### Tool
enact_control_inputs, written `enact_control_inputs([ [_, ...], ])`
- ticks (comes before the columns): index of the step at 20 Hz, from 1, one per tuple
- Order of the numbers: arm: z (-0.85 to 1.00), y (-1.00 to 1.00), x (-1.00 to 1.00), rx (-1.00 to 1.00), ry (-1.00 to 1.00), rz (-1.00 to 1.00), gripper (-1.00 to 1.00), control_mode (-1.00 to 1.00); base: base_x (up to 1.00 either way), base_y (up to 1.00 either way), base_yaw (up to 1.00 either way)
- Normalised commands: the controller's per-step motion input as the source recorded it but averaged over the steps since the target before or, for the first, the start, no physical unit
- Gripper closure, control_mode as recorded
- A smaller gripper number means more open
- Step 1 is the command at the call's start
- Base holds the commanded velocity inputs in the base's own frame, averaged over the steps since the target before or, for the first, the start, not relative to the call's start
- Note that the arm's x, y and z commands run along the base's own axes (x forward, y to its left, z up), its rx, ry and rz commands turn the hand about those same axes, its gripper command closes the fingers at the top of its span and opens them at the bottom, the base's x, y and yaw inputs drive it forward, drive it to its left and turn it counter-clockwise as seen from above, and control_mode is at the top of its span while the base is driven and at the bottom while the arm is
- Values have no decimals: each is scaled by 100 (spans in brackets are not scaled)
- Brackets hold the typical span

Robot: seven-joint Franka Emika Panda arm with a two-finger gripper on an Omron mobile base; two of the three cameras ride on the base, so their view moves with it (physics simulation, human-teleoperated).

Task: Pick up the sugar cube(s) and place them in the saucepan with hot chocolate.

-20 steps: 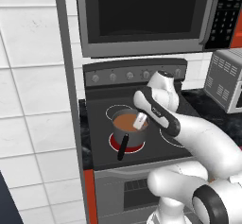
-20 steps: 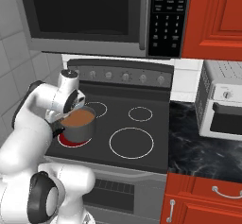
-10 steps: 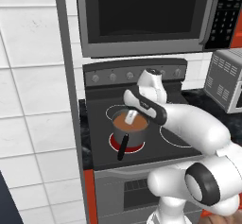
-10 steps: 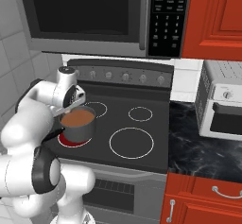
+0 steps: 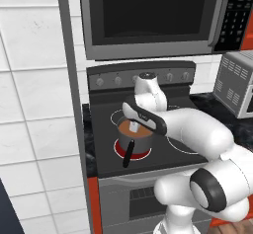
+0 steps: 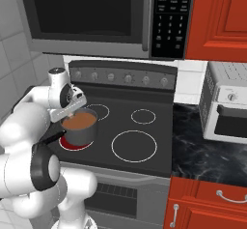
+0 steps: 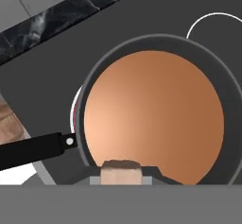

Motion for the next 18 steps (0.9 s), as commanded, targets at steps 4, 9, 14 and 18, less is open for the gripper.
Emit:
enact_control_inputs([
  [4, -14, 0, 5, -3, 0, 0, 100, -100, 0, 0, 0],
  [9, -12, 0, 6, -3, 0, 0, 100, -100, 0, 0, 0],
  [14, -3, 0, 9, -1, 0, 0, 100, -100, 0, 0, 0],
  [18, 0, 0, 8, 0, 0, 0, 100, -100, 0, 0, 0],
])
